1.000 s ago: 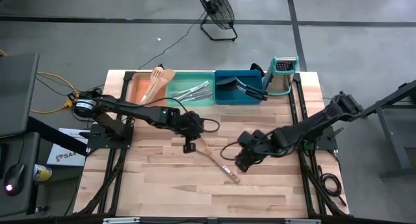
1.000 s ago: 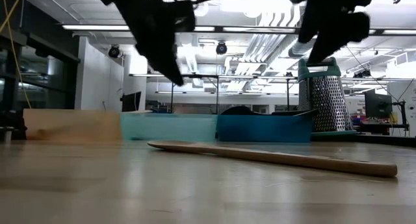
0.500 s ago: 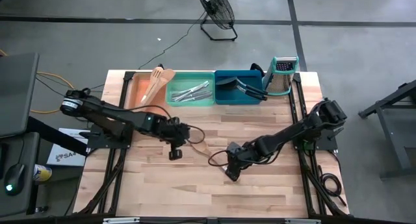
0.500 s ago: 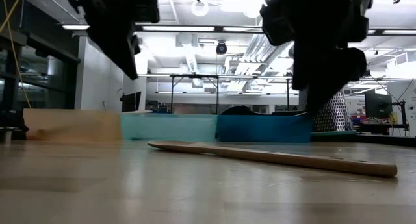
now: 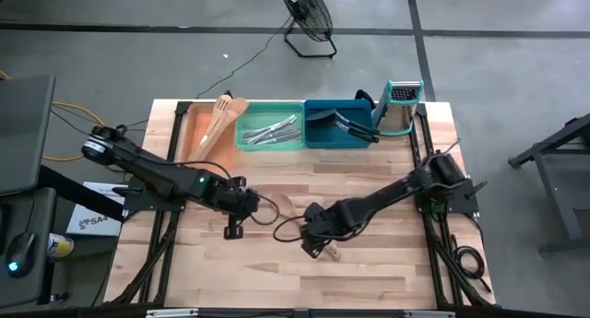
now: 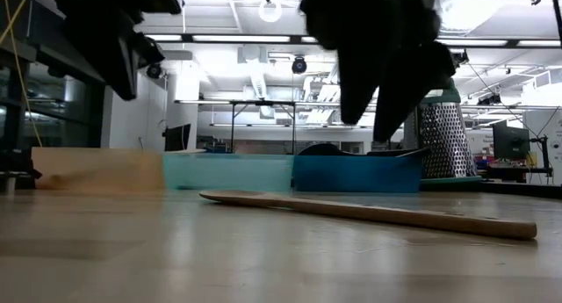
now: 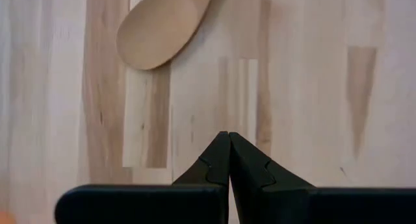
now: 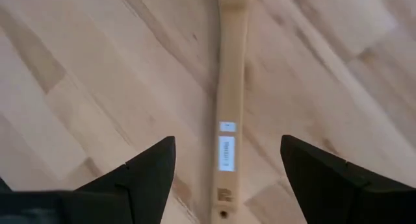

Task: Pick & Place Kitchen Items
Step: Put the brown serving spoon into the orange bin

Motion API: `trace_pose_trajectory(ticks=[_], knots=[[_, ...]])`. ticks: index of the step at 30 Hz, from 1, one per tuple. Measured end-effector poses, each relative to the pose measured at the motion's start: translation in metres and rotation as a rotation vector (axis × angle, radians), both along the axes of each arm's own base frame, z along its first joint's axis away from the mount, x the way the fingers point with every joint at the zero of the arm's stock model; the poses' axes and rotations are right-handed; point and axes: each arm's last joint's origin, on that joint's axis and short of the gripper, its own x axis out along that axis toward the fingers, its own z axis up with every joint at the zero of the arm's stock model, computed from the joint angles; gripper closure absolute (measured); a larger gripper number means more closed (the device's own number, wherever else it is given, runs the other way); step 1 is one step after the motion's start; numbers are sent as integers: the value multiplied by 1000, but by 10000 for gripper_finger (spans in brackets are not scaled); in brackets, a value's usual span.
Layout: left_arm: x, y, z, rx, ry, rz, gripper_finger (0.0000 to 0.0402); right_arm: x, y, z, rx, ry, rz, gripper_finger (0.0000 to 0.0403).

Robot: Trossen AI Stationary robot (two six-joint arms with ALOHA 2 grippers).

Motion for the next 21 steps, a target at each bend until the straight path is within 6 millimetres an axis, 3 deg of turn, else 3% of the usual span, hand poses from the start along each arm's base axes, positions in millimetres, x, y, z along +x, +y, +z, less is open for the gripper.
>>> trace_pose_trajectory(ticks=[7, 21], knots=[[-12, -7, 11, 8, -34, -49, 401, 19, -6, -20, 61, 79, -60, 133], [-15, -8, 14, 19, -50, -59, 402, 17, 1, -44, 15, 170, 10, 133]])
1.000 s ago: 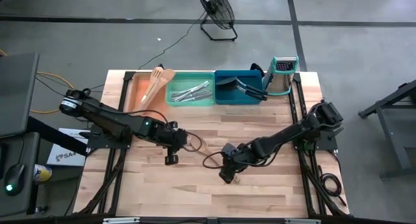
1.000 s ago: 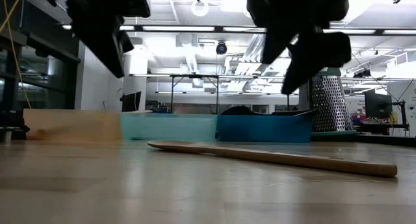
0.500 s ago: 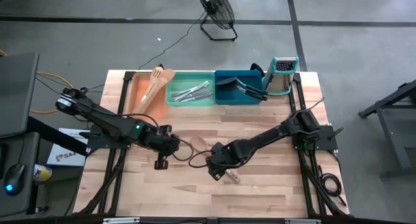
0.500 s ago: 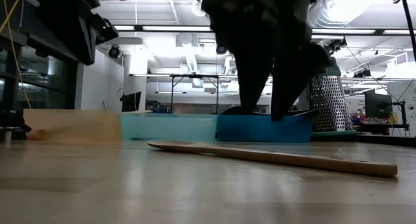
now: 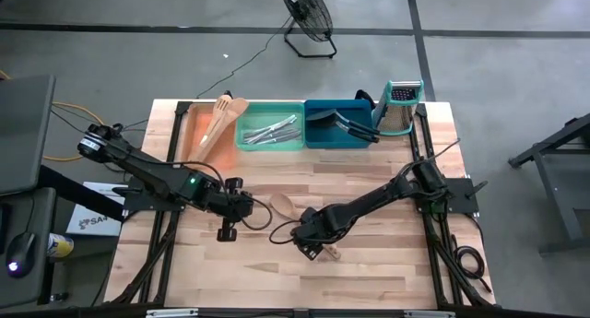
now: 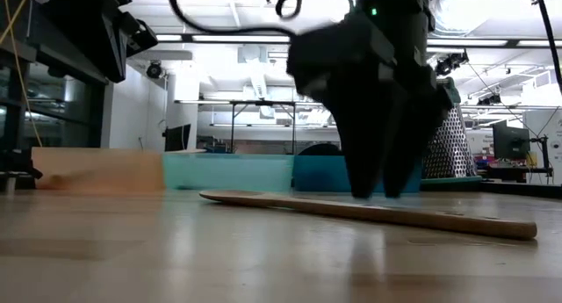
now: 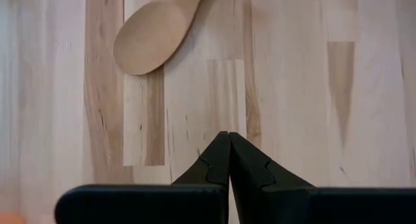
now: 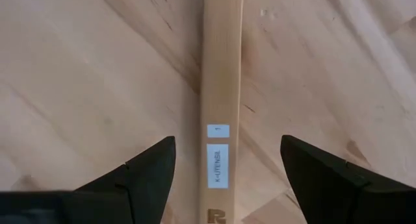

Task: Pick & Place Kitchen Items
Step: Put the brown serving spoon into the orange bin

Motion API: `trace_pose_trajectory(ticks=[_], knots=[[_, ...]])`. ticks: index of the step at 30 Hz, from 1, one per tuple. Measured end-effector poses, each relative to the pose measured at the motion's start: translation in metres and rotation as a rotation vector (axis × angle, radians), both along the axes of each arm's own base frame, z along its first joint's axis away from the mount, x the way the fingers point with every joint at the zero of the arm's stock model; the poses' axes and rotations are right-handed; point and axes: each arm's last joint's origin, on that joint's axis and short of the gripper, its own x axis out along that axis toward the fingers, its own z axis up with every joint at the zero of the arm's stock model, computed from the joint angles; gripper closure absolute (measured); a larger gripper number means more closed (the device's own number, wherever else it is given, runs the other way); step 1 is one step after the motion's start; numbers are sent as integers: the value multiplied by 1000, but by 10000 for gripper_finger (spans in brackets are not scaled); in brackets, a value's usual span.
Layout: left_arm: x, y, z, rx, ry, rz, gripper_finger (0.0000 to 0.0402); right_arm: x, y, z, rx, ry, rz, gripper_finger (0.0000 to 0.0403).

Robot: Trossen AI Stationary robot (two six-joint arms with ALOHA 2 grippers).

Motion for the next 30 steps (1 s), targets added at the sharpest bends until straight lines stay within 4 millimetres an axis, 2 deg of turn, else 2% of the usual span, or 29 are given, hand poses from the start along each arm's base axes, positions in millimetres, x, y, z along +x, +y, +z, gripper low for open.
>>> trace_pose_trajectory(ticks=[3, 11, 22, 25, 30], knots=[[0, 0, 0, 0, 1, 1, 402, -1, 4, -8, 5, 31, 14, 133], [0, 0, 0, -2, 2, -1, 402, -4, 7, -8, 2, 40, 17, 133], [-1, 0, -1, 4, 17, -1, 401, -3, 13, -21, 27, 77, 40, 134], [-1, 1, -1, 5, 20, -1, 402, -3, 14, -22, 29, 77, 48, 149], [-2, 1, -1, 6, 22, -1, 401, -4, 15, -23, 34, 87, 42, 207]])
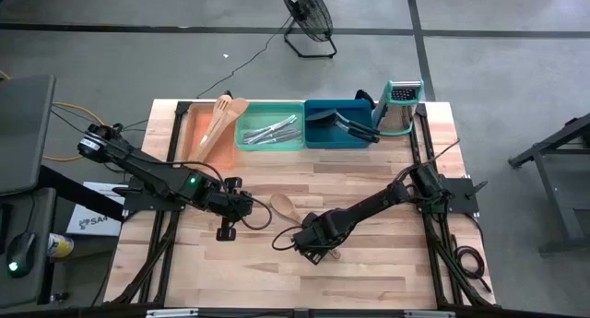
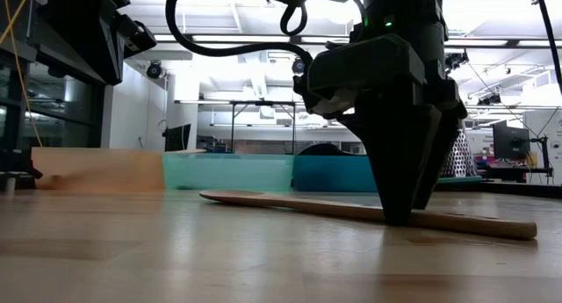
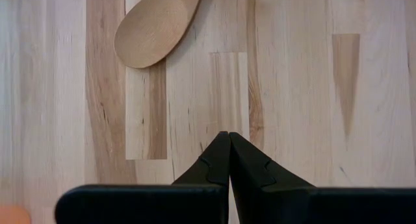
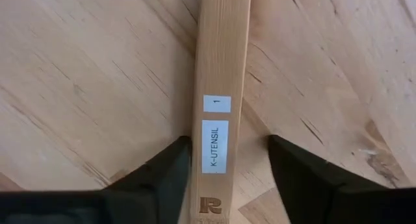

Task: Pick & Place Kitchen Items
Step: Put the brown serving spoon into the orange bin

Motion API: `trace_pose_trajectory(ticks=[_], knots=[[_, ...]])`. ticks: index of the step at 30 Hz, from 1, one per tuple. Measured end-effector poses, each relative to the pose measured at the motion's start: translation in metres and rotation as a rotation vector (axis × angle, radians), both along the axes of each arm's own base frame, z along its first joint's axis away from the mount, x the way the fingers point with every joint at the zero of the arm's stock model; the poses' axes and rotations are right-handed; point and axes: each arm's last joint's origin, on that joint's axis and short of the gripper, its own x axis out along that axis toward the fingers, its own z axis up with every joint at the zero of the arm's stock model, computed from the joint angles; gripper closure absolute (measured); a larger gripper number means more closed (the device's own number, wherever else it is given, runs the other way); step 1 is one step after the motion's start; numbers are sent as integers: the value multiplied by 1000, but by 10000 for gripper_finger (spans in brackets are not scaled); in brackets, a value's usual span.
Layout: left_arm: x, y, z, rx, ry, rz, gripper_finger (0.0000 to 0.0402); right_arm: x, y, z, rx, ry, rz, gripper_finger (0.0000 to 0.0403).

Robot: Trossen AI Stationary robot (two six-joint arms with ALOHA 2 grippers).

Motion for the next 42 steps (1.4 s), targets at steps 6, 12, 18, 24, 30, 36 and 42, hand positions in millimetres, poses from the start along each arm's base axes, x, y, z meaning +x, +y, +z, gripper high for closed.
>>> trace_pose_trajectory(ticks=[6, 12, 18, 24, 30, 36, 42], knots=[[0, 0, 0, 0, 0, 0, 401, 0, 0, -1, 9, 8, 0, 289], [0, 0, 0, -6, 2, -3, 401, -1, 1, -1, 18, 11, 1, 325], [0, 0, 0, -8, 3, -4, 402, -1, 1, 5, 22, -11, 16, 325], [1, 0, 0, -4, -10, 1, 393, -8, -3, 40, -9, -96, 0, 325], [8, -2, 5, -3, -106, 20, 353, -28, -14, 85, -122, -168, -70, 325], [22, -5, 17, -42, -300, 33, 287, -59, -28, 145, -242, -332, -144, 325], [46, 2, 46, -124, -647, 55, 242, -84, -40, 198, -352, -584, -105, 325]])
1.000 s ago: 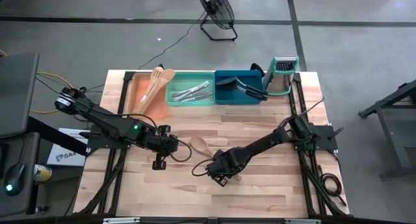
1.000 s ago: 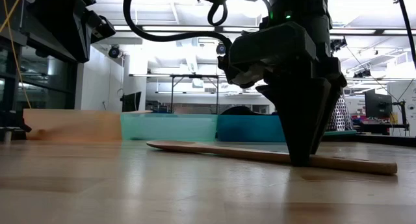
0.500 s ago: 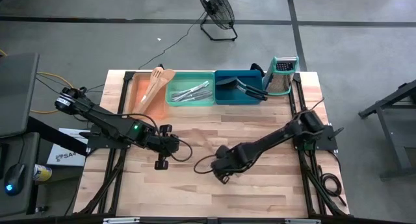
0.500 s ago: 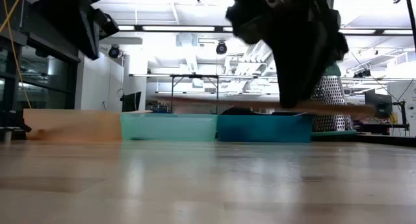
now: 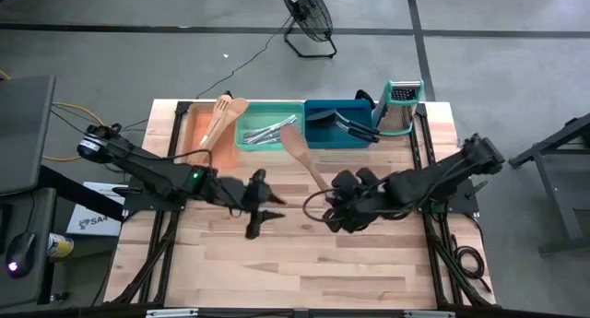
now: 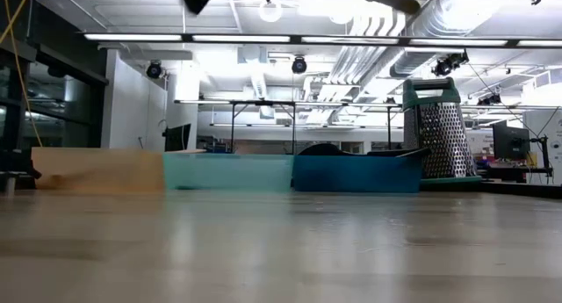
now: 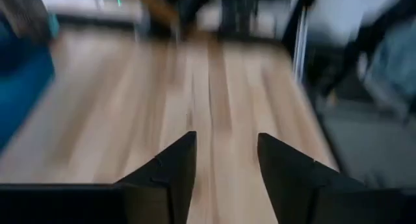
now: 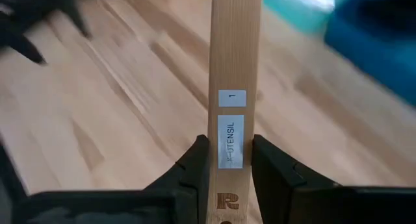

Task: Pick & Place Kitchen Items
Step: Put the brown serving spoon into the orange bin

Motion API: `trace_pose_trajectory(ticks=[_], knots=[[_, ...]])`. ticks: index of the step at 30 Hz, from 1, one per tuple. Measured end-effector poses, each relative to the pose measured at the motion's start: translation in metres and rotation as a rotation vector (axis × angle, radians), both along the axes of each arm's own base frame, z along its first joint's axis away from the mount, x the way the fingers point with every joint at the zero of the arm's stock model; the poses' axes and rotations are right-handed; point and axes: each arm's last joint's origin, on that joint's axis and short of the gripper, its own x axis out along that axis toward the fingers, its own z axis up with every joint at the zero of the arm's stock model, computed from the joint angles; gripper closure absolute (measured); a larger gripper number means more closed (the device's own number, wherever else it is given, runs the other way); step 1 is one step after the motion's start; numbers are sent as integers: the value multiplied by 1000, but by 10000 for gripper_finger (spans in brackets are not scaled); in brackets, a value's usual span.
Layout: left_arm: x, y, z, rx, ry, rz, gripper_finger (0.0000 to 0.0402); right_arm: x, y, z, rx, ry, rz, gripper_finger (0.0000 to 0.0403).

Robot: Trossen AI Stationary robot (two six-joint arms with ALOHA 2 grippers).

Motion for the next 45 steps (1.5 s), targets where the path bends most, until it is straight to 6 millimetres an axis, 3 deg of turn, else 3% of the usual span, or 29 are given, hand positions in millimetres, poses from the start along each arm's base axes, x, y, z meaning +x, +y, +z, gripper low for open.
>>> trace_pose_trajectory(ticks=[6, 12, 21, 31, 34, 39, 45], knots=[[15, 23, 30, -57, -309, 45, 231, -10, -7, 27, -111, -109, 99, 325], [20, 46, 43, -87, -444, 58, 231, -3, -14, 36, -187, -161, 190, 325], [21, 64, 47, -83, -483, 105, 231, 15, -29, 48, -255, -268, 279, 325], [21, 68, 54, -35, -565, 107, 232, 27, -50, 46, -262, -254, 339, 325], [21, 73, 54, -29, -558, 126, 251, 28, -54, 46, -266, -242, 343, 325], [21, 82, 54, -32, -558, 158, 323, 28, -61, 47, -271, -235, 364, 325], [21, 87, 53, -39, -555, 172, 323, 29, -64, 46, -266, -230, 380, 325]])
